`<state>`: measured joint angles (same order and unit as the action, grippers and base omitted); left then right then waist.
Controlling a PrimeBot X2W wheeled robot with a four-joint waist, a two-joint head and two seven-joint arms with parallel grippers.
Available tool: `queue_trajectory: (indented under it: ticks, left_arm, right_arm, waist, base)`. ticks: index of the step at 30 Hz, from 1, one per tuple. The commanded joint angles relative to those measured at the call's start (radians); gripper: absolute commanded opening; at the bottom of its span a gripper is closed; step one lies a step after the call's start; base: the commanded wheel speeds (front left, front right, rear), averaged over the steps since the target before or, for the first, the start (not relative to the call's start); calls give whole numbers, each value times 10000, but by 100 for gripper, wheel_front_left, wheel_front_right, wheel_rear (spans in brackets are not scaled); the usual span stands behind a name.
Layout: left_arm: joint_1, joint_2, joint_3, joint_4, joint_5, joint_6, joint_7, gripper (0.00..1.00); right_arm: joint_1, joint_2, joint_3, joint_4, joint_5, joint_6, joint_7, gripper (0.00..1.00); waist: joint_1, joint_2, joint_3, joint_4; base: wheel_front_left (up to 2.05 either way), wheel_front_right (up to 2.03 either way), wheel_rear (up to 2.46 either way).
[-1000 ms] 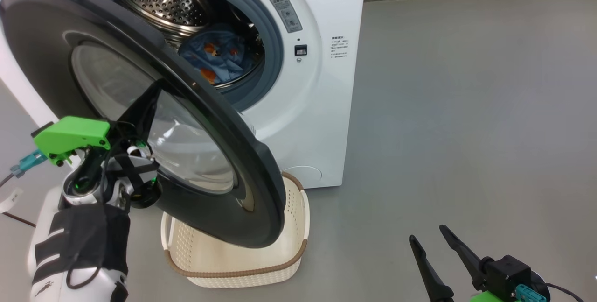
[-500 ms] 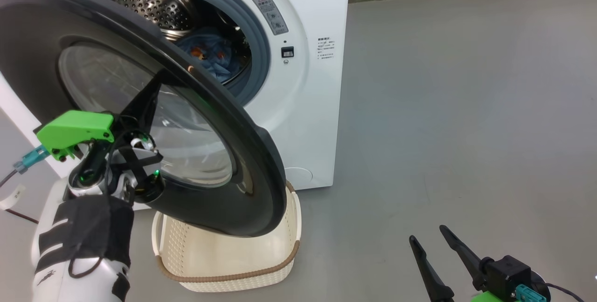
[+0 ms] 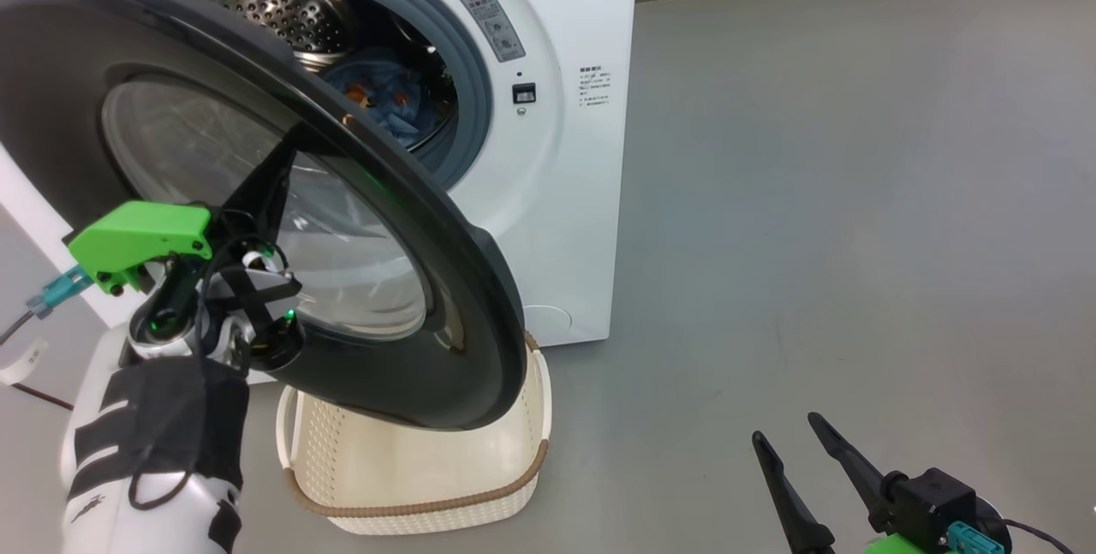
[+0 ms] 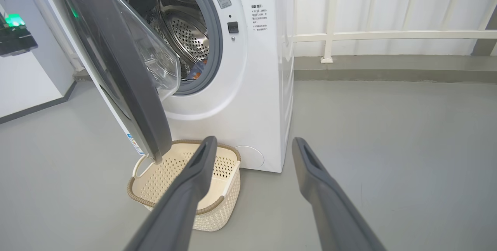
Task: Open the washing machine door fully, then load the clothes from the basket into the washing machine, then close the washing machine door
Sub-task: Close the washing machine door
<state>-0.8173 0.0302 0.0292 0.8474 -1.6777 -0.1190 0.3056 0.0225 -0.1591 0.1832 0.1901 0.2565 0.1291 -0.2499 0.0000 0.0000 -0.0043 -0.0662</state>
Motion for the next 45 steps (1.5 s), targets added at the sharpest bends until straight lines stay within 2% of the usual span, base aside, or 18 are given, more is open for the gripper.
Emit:
queue_trajectory:
  ticks: [1, 13, 14, 17, 18, 19, 27, 30, 37, 40, 45]
  left_arm:
    - [-424, 219, 129, -451, 124, -116, -64, 0]
    - [592, 1178, -1822, -1456, 3086, -116, -1302, 0]
    - [726, 1263, -1975, -1567, 3325, -116, -1461, 5]
    - [1072, 1555, -2403, -1772, 4138, -116, -2071, 55]
    - [1183, 1624, -2548, -1818, 4405, -116, -2263, 89]
    - [1285, 1693, -2683, -1857, 4669, -116, -2454, 100]
    - [2116, 2183, -3636, -2109, 6552, 85, -3904, 100]
    - [2556, 2404, -3989, -2151, 7478, 412, -4856, 100]
    - [3303, 2556, -4400, -2235, 8702, 576, -5574, 100]
    - [3715, 2660, -4365, -2398, 9552, 891, -5659, 100]
    - [4908, 2374, -3442, -3827, 11103, 1259, -5669, 100]
  right_arm:
    - [-121, -53, 201, -224, 2, 16, -119, 100]
    - [16, 39, 27, -261, -13, 16, -119, 100]
    - [39, 49, 10, -261, -16, 16, -119, 100]
    - [91, 73, -34, -276, -22, 16, -119, 100]
    - [107, 77, -49, -285, -23, 16, -119, 100]
    - [121, 81, -62, -293, -26, 16, -119, 100]
    - [176, 85, -136, -338, -47, 16, -119, 100]
    - [218, 81, -204, -353, -62, 16, -119, 100]
    - [263, 47, -333, -393, -92, 16, -119, 100]
    - [260, 43, -374, -421, -100, 16, -119, 100]
    - [310, 28, -473, -451, -101, 16, -119, 100]
  waist:
    - [0, 0, -1, 42]
    - [0, 0, -37, 273]
    - [0, 0, -42, 300]
    - [0, 0, -55, 380]
    - [0, 0, -60, 407]
    - [0, 0, -62, 434]
    - [0, 0, -60, 542]
    - [0, 0, -63, 572]
    - [0, 0, -53, 625]
    - [0, 0, -57, 609]
    - [0, 0, -38, 610]
  base:
    - [0, 0, 0]
    - [0, 0, 0]
    - [0, 0, 0]
    - [0, 0, 0]
    - [0, 0, 0]
    - [0, 0, 0]
    - [0, 0, 0]
    - [0, 0, 0]
    - [0, 0, 0]
    - [0, 0, 0]
    - [0, 0, 0]
